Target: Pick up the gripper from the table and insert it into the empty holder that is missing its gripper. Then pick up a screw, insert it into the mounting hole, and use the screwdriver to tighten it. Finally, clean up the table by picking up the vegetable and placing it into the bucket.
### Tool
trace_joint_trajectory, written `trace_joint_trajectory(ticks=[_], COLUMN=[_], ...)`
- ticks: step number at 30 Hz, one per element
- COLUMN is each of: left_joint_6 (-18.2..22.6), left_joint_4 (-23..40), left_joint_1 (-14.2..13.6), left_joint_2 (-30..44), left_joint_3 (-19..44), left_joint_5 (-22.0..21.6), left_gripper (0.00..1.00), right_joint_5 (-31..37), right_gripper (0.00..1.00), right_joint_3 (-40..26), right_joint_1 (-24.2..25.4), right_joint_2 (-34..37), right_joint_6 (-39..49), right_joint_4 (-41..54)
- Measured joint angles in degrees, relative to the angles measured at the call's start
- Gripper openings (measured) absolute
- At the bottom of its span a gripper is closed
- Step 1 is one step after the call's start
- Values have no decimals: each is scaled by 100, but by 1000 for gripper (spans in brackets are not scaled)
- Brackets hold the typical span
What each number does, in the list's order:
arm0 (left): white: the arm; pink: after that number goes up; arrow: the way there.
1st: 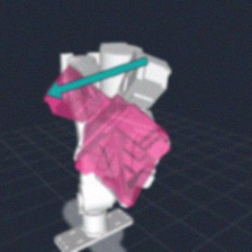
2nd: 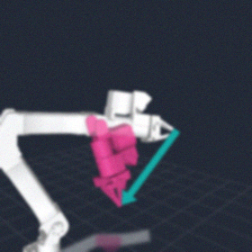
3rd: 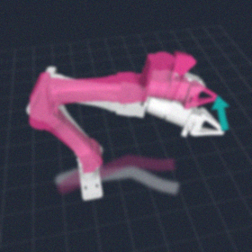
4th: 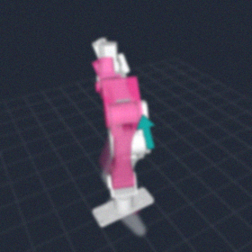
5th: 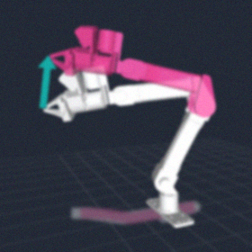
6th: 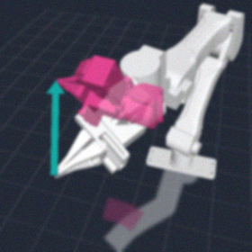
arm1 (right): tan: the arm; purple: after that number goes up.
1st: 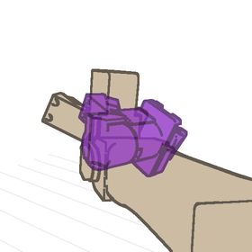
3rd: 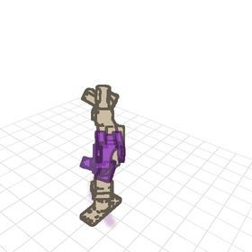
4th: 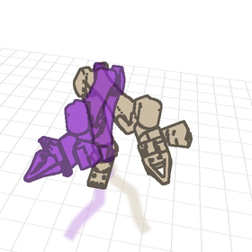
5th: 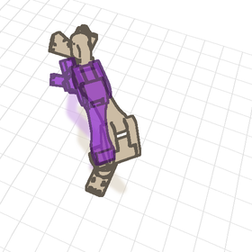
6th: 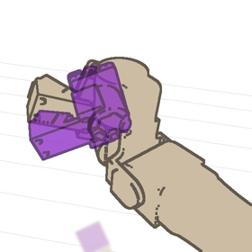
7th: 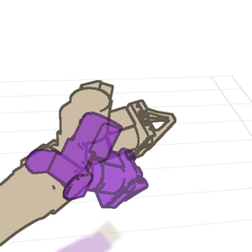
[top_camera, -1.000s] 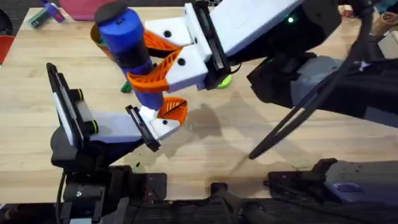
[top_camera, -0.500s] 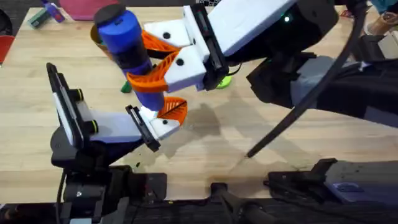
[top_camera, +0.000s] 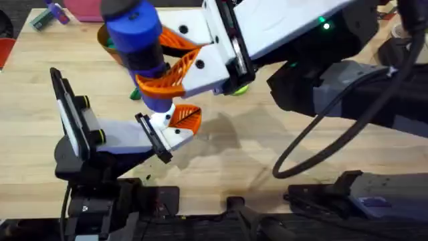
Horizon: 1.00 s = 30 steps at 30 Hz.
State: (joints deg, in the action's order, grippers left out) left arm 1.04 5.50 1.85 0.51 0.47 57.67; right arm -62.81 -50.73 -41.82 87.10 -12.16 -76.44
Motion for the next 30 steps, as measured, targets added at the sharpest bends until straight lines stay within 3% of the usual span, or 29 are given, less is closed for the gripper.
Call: trace_joint_trajectory(ticks=[10, 23, 30], left_joint_6=[0, 0, 0], left_joint_4=[0, 0, 0], left_joint_1=[0, 0, 0], left_joint_2=[2, 0, 0], left_joint_3=[0, 0, 0], left_joint_5=[0, 2, 4], left_gripper=[17, 17, 17], right_joint_5=[-2, -28, 4], right_gripper=[26, 26, 26], right_joint_3=[1, -1, -1], right_joint_1=[0, 7, 7], right_joint_2=[-250, -287, -287], right_joint_6=[-176, -243, -180], right_joint_4=[57, 1097, 1178])
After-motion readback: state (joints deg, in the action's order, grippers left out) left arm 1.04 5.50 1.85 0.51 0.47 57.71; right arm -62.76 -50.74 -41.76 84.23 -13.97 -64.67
